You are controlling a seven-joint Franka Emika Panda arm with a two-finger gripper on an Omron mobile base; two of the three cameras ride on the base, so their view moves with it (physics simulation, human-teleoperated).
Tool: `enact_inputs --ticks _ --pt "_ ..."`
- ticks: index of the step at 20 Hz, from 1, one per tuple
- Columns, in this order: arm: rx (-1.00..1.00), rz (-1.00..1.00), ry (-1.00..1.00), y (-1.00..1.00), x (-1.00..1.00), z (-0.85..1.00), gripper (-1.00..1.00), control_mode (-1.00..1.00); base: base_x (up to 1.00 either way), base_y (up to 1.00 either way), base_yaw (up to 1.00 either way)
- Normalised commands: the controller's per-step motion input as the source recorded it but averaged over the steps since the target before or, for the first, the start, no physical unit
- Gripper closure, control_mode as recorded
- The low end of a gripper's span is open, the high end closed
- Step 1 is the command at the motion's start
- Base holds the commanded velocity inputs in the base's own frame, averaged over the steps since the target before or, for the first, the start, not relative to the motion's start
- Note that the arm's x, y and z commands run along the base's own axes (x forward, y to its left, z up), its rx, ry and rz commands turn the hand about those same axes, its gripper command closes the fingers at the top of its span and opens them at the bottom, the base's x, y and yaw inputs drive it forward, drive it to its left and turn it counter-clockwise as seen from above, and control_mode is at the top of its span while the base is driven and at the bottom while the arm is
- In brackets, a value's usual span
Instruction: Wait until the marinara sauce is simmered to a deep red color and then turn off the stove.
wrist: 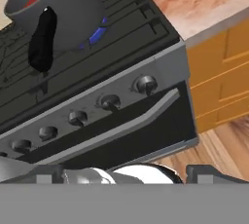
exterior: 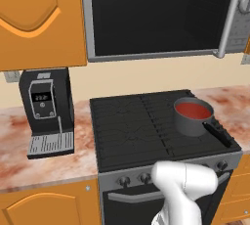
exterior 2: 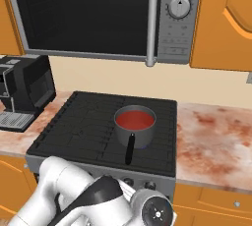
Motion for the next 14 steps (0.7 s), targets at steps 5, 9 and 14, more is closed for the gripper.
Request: enact_inputs --ticks 5,9,14 --pt "0.00 0.00 -0.34 0.00 0.00 -0.31 -1.00 -1.00 0.00 0.00 0.00" --pt "0.00 0.00 -0.29 0.00 0.01 -0.27 -1.00 -1.00 0.00 0.00 0.00" --pt "0.00 0.00 -0.18 0.00 0.02 -0.28 -1.00 -1.00 0.00 0.00 0.00"
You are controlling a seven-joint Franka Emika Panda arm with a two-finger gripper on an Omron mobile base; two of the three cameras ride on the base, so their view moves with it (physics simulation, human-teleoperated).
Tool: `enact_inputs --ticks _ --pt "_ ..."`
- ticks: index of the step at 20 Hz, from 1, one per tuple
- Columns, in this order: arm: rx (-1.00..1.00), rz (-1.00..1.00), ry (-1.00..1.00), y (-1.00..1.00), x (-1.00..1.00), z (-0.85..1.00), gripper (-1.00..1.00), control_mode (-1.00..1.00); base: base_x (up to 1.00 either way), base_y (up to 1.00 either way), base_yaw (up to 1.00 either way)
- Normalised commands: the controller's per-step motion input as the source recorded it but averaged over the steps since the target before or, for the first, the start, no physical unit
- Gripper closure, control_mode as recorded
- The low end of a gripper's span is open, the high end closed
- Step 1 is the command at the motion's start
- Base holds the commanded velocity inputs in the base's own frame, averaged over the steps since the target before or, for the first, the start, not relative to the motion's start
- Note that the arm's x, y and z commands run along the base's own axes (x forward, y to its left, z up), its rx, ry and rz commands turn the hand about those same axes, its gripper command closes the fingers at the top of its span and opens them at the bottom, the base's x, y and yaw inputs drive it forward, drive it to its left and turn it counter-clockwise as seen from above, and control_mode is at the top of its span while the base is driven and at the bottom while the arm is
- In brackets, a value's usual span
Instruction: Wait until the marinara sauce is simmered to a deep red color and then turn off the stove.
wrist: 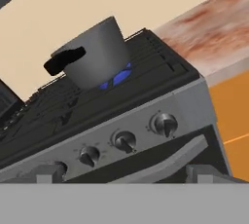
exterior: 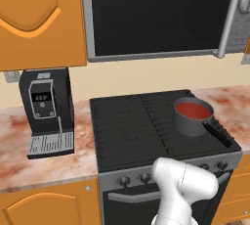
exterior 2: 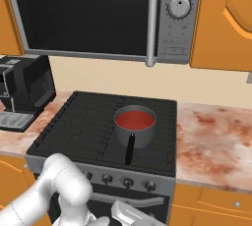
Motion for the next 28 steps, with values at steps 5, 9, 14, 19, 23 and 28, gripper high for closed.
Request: enact_inputs --ticks 5,9,14,19,23,28 --pt "0.00 0.00 -0.13 0.00 0.11 -0.06 -1.00 -1.00 0.00 0.00 0.00" --pt "0.00 0.00 -0.10 0.00 0.18 -0.03 -1.00 -1.00 0.00 0.00 0.00" --pt "0.00 0.00 -0.08 0.00 0.18 -0.07 -1.00 -1.00 0.00 0.00 0.00" --pt "0.00 0.00 -0.04 0.00 0.12 -0.12 -1.00 -1.00 0.00 0.00 0.00" --pt "0.00 0.00 0.00 0.00 0.10 -0.18 -1.00 -1.00 0.00 0.00 0.00" --pt "0.00 0.00 0.00 0.00 0.26 -0.08 -1.00 -1.00 0.00 0.00 0.00"
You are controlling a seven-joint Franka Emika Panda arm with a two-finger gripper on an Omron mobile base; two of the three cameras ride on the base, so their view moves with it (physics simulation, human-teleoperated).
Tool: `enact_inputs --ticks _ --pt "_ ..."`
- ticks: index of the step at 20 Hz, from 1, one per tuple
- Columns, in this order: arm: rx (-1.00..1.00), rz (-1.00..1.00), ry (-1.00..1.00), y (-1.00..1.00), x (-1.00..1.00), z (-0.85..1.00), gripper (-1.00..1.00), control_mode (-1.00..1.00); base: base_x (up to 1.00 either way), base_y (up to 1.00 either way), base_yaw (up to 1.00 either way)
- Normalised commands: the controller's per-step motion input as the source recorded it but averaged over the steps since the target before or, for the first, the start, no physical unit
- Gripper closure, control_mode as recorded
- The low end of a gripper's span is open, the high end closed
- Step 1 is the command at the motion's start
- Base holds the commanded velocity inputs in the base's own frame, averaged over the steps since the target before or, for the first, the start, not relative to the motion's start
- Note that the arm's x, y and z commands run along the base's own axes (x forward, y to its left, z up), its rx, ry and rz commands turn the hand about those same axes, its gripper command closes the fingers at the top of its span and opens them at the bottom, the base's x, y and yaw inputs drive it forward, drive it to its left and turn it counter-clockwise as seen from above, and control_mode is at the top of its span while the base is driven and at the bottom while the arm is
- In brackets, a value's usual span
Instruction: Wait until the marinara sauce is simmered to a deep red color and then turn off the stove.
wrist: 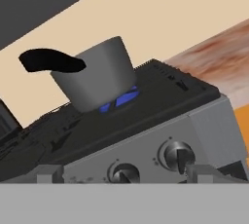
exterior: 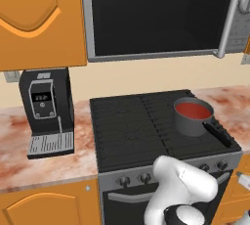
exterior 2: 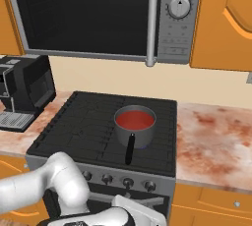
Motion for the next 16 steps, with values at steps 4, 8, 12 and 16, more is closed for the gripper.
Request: enact_inputs --ticks 4,8,12,16 --pt "0.00 0.00 0.00 0.00 0.38 -0.06 -1.00 -1.00 0.00 0.00 0.00" --pt "0.01 0.00 0.00 0.00 0.29 -0.16 -1.00 -1.00 0.00 0.00 0.00" --pt "0.03 0.00 0.00 0.00 0.22 -0.26 -1.00 -1.00 0.00 0.00 0.00" --pt "0.02 0.00 0.00 0.00 0.15 -0.39 -1.00 -1.00 0.00 0.00 0.00"
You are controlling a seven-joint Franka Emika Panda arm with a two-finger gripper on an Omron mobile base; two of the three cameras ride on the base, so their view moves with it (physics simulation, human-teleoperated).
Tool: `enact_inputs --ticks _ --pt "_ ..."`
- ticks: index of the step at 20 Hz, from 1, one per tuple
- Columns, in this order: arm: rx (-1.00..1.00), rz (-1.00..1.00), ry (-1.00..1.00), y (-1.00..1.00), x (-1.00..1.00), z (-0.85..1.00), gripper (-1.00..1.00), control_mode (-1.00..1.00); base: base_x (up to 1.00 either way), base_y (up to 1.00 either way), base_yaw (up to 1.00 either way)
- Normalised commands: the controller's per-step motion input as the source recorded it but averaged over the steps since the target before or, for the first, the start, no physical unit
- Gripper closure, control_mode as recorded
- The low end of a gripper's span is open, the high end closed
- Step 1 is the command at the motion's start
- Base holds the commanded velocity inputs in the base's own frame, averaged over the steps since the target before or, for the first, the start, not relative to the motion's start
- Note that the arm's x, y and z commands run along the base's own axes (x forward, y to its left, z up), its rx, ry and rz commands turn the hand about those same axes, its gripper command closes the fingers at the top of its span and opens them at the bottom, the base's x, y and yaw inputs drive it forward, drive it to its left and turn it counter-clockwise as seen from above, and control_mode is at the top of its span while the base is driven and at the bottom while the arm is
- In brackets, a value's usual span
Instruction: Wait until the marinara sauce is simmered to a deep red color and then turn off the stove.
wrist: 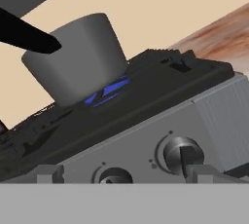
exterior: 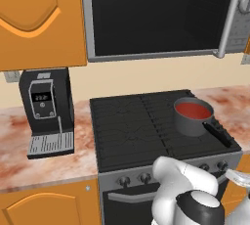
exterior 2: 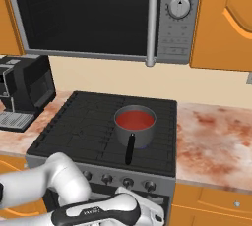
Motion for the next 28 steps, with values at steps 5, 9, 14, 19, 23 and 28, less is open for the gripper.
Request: enact_inputs --ticks 5,9,14,19,23,28 --pt "0.03 0.00 -0.02 0.00 0.14 -0.33 -1.00 -1.00 0.00 0.00 0.00" --pt "0.02 0.00 -0.05 -0.03 0.16 -0.24 -1.00 -1.00 0.00 0.00 0.00" --pt "0.00 0.02 -0.04 -0.15 0.16 -0.24 -1.00 -1.00 0.00 0.00 0.00" --pt "0.00 0.05 -0.04 -0.30 0.16 -0.25 -1.00 -1.00 0.00 0.00 0.00" --pt "0.00 0.07 -0.05 -0.38 0.17 -0.24 -1.00 -1.00 0.00 0.00 0.00" --pt "0.00 0.01 -0.05 -0.05 0.03 -0.09 -1.00 -1.00 0.00 0.00 0.00"
